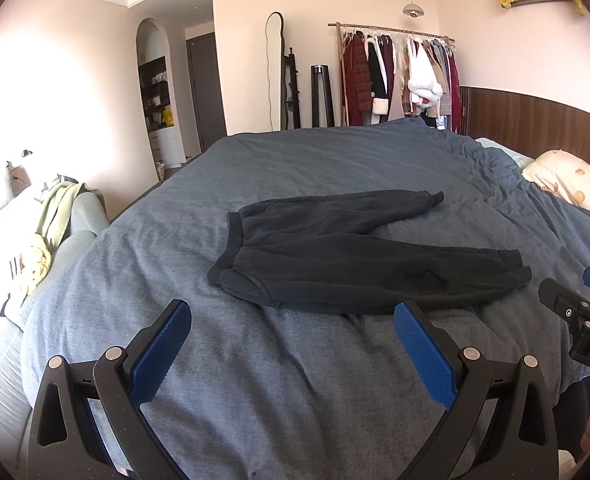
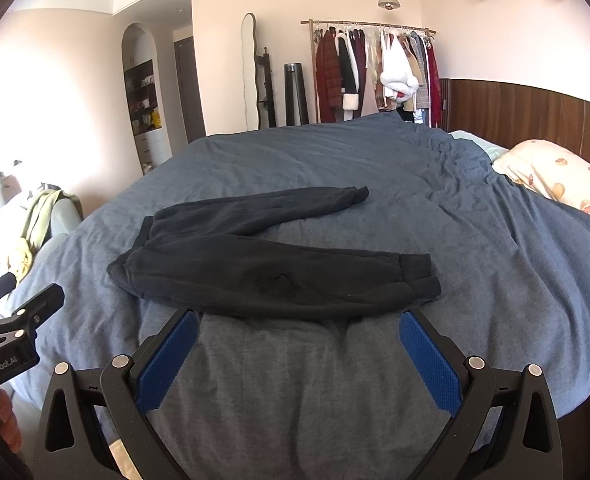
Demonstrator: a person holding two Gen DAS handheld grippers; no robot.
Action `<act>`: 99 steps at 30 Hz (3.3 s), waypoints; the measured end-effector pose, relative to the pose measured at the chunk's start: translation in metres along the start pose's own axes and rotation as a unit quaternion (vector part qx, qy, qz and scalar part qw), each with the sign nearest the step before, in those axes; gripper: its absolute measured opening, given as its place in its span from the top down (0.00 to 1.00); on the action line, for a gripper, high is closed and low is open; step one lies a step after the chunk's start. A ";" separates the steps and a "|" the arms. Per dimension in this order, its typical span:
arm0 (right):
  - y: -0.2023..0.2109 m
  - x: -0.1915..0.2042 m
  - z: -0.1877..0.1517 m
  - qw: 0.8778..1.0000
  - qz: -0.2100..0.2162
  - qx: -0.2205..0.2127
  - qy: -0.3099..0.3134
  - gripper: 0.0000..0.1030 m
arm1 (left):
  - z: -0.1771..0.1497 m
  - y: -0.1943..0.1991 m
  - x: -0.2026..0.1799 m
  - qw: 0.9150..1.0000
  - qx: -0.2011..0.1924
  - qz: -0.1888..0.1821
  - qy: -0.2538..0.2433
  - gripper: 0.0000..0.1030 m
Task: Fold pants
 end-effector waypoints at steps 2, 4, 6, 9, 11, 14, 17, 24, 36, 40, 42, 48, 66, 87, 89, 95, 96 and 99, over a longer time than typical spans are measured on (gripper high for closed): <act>-0.004 -0.004 0.000 1.000 -0.002 -0.001 -0.001 0.01 | -0.001 -0.004 -0.008 1.000 0.003 -0.010 -0.003 0.00; -0.008 -0.008 0.000 1.000 -0.002 0.000 0.000 0.01 | 0.000 -0.008 -0.019 1.000 0.001 -0.017 -0.018 0.00; -0.012 -0.013 0.001 1.000 -0.002 -0.001 -0.001 0.01 | 0.001 -0.011 -0.030 0.999 -0.005 -0.017 -0.028 0.00; -0.017 -0.022 0.004 1.000 -0.002 -0.007 0.001 0.01 | 0.004 -0.018 -0.047 0.999 -0.008 -0.028 -0.034 0.00; -0.020 -0.029 0.005 1.000 -0.001 -0.011 0.002 0.01 | 0.004 -0.024 -0.059 0.999 -0.005 -0.038 -0.033 0.00; -0.029 -0.045 0.008 1.000 -0.008 -0.015 0.004 0.01 | 0.005 -0.032 -0.078 0.998 -0.005 -0.051 -0.038 0.00; -0.039 -0.064 0.010 1.000 -0.017 -0.016 0.009 0.01 | 0.003 -0.041 -0.099 0.997 -0.008 -0.059 -0.045 0.00; -0.064 -0.101 0.015 0.999 -0.016 -0.007 0.027 0.01 | 0.000 -0.071 -0.143 0.996 0.005 -0.073 -0.047 0.00; -0.117 -0.148 0.013 0.999 0.004 0.012 0.029 0.18 | -0.005 -0.124 -0.205 0.993 0.017 -0.081 -0.079 0.00; -0.141 -0.158 0.008 0.999 0.028 0.033 0.024 0.28 | -0.009 -0.140 -0.220 0.993 0.028 -0.085 -0.083 0.00; -0.150 -0.161 0.004 0.998 0.034 0.043 0.024 0.33 | -0.011 -0.148 -0.226 0.992 0.033 -0.086 -0.086 0.00; -0.175 -0.171 -0.006 0.996 0.060 0.067 0.024 0.40 | -0.018 -0.172 -0.238 0.991 0.049 -0.083 -0.089 0.00; -0.220 -0.189 -0.027 0.987 0.110 0.115 -0.010 0.59 | -0.036 -0.207 -0.256 0.988 0.081 -0.082 -0.104 0.00; -0.241 -0.218 -0.009 0.988 0.095 0.100 -0.070 0.92 | -0.036 -0.223 -0.271 0.988 0.081 -0.074 -0.106 0.00; -0.253 -0.217 -0.009 0.987 0.090 0.113 -0.064 0.92 | -0.035 -0.223 -0.270 0.988 0.083 -0.071 -0.105 0.00; -0.267 -0.219 -0.022 0.982 0.090 0.146 -0.072 0.91 | -0.030 -0.227 -0.269 0.990 0.085 -0.065 -0.094 0.00; -0.267 -0.219 -0.021 0.983 0.087 0.147 -0.067 0.91 | -0.029 -0.228 -0.269 0.990 0.085 -0.064 -0.092 0.00; -0.263 -0.216 -0.021 0.984 0.078 0.153 -0.052 0.79 | -0.026 -0.226 -0.268 0.990 0.089 -0.067 -0.084 0.00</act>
Point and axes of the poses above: each gripper's, at about its wrist camera, not at the fingertips, and y roughly against the way its jaws point, x to its left, z to its top, the point moved 5 cm from there along -y, roughly the way its jaws point, and after that the axes turned 13 degrees about y, right-handed, at the moved point
